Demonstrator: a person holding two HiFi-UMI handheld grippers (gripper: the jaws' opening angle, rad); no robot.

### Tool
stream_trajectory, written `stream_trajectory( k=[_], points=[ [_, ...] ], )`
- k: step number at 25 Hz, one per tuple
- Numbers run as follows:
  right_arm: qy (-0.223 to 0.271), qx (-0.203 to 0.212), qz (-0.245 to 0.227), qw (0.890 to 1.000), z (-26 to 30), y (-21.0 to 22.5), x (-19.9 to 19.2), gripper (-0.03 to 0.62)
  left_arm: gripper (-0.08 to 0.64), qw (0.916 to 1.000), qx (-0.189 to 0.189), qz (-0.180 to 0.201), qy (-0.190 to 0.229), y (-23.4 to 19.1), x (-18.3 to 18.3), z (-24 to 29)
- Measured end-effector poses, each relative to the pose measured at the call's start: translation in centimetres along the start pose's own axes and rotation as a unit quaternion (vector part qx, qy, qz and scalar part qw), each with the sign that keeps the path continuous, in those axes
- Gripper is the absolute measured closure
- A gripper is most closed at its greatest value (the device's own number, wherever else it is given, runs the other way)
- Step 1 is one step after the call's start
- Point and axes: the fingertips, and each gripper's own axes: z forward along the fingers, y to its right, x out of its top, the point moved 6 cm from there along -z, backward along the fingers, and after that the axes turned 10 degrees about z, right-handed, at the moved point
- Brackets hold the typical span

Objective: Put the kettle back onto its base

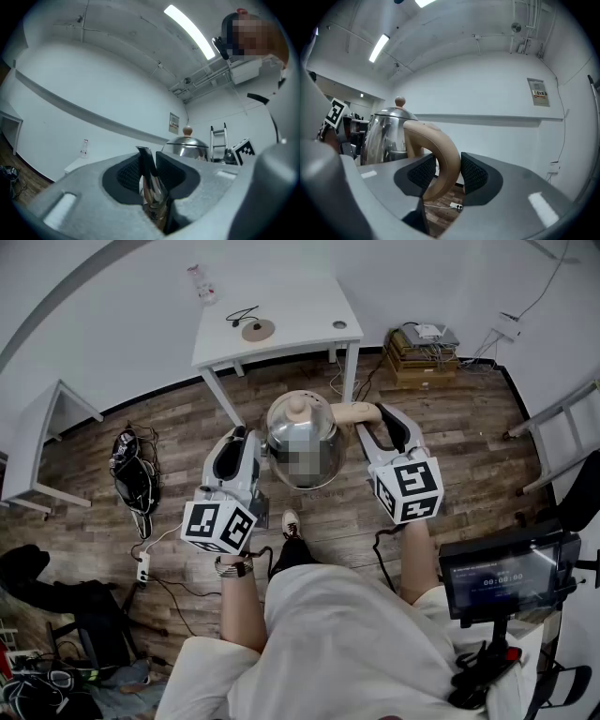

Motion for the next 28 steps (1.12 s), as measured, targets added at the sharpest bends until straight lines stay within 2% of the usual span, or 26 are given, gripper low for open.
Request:
stream_trajectory(
  k=[13,19,28],
  points=[
    [-0.007,0.008,0.009,1.0,1.2,0.7,-1.0,0.42,0.469,0.9999,0.004,-0.006,-0.01,-0.5,-1.3,0.9],
    [-0.014,0.01,0.018,1.0,4.2,0.2,-0.8,0.419,0.471,0.9998,0.004,-0.014,-0.014,-3.2,-1.7,2.2],
    [-0.023,-0.004,0.025,0.999,13.6,0.3,0.9,0.417,0.471,0.9995,-0.011,-0.022,-0.018,-11.1,-2.0,8.6]
  ],
)
